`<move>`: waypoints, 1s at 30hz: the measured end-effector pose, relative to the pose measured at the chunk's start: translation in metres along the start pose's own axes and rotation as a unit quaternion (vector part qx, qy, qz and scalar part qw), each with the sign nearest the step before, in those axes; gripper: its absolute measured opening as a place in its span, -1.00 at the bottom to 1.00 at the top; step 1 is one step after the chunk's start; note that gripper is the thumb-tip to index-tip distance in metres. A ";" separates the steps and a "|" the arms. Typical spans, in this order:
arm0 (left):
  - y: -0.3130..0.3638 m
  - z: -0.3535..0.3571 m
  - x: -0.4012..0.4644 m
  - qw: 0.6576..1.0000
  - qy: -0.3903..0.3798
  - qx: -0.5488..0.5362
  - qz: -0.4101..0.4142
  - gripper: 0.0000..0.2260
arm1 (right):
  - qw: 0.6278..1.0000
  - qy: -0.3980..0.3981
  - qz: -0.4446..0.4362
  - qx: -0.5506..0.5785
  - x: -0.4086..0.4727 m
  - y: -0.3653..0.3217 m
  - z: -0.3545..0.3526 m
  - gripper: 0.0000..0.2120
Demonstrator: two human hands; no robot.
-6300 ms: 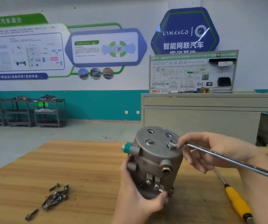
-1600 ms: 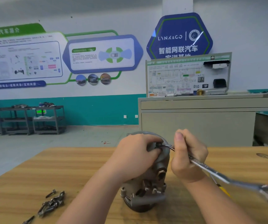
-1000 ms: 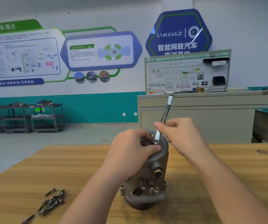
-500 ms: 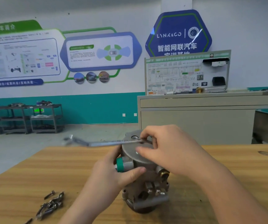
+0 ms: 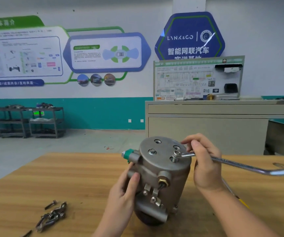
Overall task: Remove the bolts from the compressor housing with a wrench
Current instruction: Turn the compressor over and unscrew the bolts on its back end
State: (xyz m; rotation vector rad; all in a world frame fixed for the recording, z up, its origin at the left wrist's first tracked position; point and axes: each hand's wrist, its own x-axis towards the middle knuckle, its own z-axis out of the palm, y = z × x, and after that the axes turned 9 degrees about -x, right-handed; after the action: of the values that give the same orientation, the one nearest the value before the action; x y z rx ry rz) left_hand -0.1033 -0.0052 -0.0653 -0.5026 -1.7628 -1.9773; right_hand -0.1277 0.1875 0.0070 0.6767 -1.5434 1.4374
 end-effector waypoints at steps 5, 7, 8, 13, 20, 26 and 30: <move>0.003 0.010 -0.007 0.999 0.034 0.017 0.033 -0.56 | 0.965 0.008 0.264 -0.002 0.013 0.003 -0.003 -0.62; 0.005 0.013 -0.011 0.997 0.048 0.033 0.045 -0.65 | 0.938 -0.032 0.339 -0.069 0.024 -0.001 -0.003 -0.59; 0.005 0.014 -0.012 0.997 0.054 0.039 0.047 -0.65 | 0.925 -0.063 0.361 -0.102 0.032 -0.006 -0.002 -0.62; 0.001 0.012 -0.014 0.996 0.075 0.031 0.032 -0.61 | 0.848 -0.259 0.317 -0.337 0.075 -0.052 0.020 -0.75; 0.011 0.011 -0.020 0.997 0.070 0.028 -0.009 -0.51 | 0.766 -0.352 0.007 -0.538 0.044 -0.102 0.058 -0.80; 0.057 0.007 -0.025 0.971 0.039 0.134 0.193 -0.30 | 0.825 -0.231 -0.218 -0.468 -0.016 -0.108 0.015 -0.82; 0.101 0.013 0.007 0.879 -0.097 0.395 0.248 -0.51 | 0.940 -0.167 -0.104 -0.278 -0.035 -0.087 -0.018 -0.77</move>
State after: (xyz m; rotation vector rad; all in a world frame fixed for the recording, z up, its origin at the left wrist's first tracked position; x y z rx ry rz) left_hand -0.0540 -0.0020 0.0243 -0.7665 -2.0901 -0.7778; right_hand -0.0330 0.1832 0.0162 0.7274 -1.9594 0.6932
